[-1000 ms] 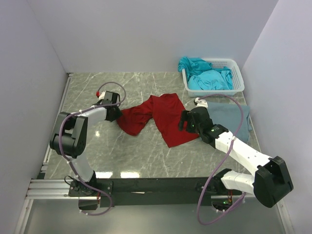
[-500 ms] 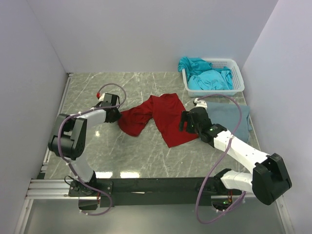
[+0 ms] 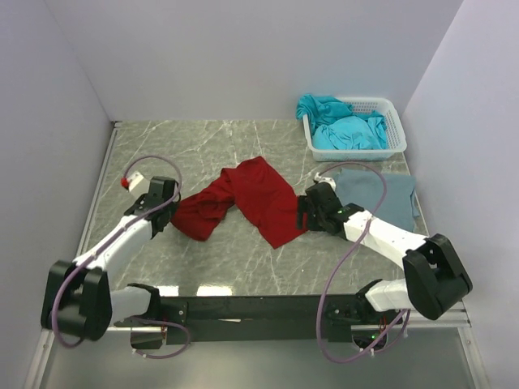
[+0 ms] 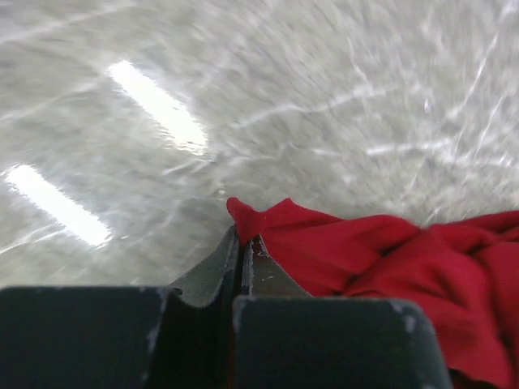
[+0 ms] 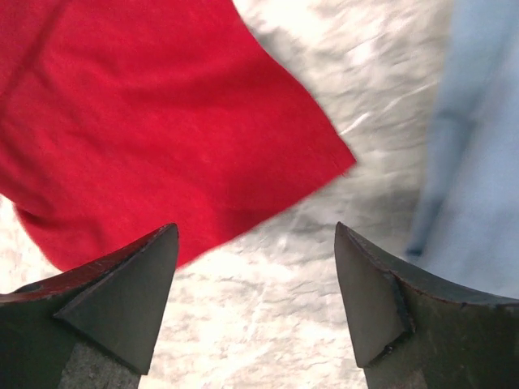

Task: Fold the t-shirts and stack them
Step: Flatten the tshirt out

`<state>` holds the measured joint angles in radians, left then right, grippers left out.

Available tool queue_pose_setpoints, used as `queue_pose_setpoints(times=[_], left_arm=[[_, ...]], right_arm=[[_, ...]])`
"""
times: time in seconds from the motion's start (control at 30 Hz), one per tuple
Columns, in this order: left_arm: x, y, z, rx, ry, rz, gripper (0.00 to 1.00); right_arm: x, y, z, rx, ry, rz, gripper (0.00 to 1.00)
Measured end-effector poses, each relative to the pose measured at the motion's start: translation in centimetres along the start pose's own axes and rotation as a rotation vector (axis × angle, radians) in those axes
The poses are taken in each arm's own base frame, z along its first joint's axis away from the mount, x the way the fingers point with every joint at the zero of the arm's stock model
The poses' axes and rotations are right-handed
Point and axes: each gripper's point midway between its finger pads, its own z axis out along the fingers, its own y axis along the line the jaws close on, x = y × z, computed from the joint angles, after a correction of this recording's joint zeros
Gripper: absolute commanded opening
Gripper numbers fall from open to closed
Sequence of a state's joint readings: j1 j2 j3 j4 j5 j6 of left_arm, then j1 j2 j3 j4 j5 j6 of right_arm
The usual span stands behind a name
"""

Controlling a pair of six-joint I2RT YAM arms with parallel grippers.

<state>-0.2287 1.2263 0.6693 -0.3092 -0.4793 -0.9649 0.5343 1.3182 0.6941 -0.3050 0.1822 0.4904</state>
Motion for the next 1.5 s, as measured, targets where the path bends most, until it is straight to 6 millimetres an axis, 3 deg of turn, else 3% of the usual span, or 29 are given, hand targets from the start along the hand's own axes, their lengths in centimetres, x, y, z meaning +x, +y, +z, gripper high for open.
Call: queue_pose_setpoints(times=[0.17, 0.5, 0.6, 0.73, 0.8, 0.97, 1.1, 1.2, 1.3, 1.43, 1.5], left_arm=[[-0.9, 1.6, -1.2, -0.009, -0.062, -0.076, 0.01], [-1.0, 2.1, -1.6, -0.008, -0.071, -0.105, 0.01], [-1.0, 2.1, -1.6, -0.007, -0.072, -0.111, 0.01], [-1.0, 2.0, -1.7, -0.005, -0.073, -0.120, 0.01], [-1.1, 2.0, -1.7, -0.004, -0.074, -0.123, 0.01], [-1.3, 2.1, -2.1, -0.002, -0.084, -0.135, 0.01], [-1.7, 2.1, -2.5, 0.003, -0.093, -0.143, 0.01], [-3.0, 1.5, -3.4, 0.021, -0.120, -0.165, 0.01], [-5.9, 0.2, -5.3, 0.059, -0.183, -0.205, 0.01], [-10.9, -1.1, -9.2, 0.129, -0.307, -0.290, 0.01], [-13.7, -1.6, -11.8, 0.177, -0.375, -0.340, 0.01]], right_arm=[[2.0, 2.7, -0.1, -0.077, 0.058, -0.063, 0.80], [5.4, 11.2, -0.9, -0.237, 0.119, -0.349, 0.75], [6.0, 12.2, -0.2, -0.236, 0.137, -0.378, 0.70], [6.9, 11.9, 1.1, -0.203, 0.167, -0.389, 0.65], [6.7, 12.2, 1.3, -0.203, 0.159, -0.386, 0.56], [6.2, 12.0, 1.8, -0.168, 0.141, -0.384, 0.00], [5.3, 10.6, 1.9, -0.086, 0.107, -0.362, 0.00], [2.7, 8.9, 0.7, -0.006, 0.043, -0.336, 0.00], [-2.9, 7.6, -2.2, 0.040, -0.108, -0.252, 0.00], [-12.1, 5.4, -9.1, 0.026, -0.377, -0.064, 0.00], [-16.2, 3.3, -13.5, 0.024, -0.519, 0.027, 0.00]])
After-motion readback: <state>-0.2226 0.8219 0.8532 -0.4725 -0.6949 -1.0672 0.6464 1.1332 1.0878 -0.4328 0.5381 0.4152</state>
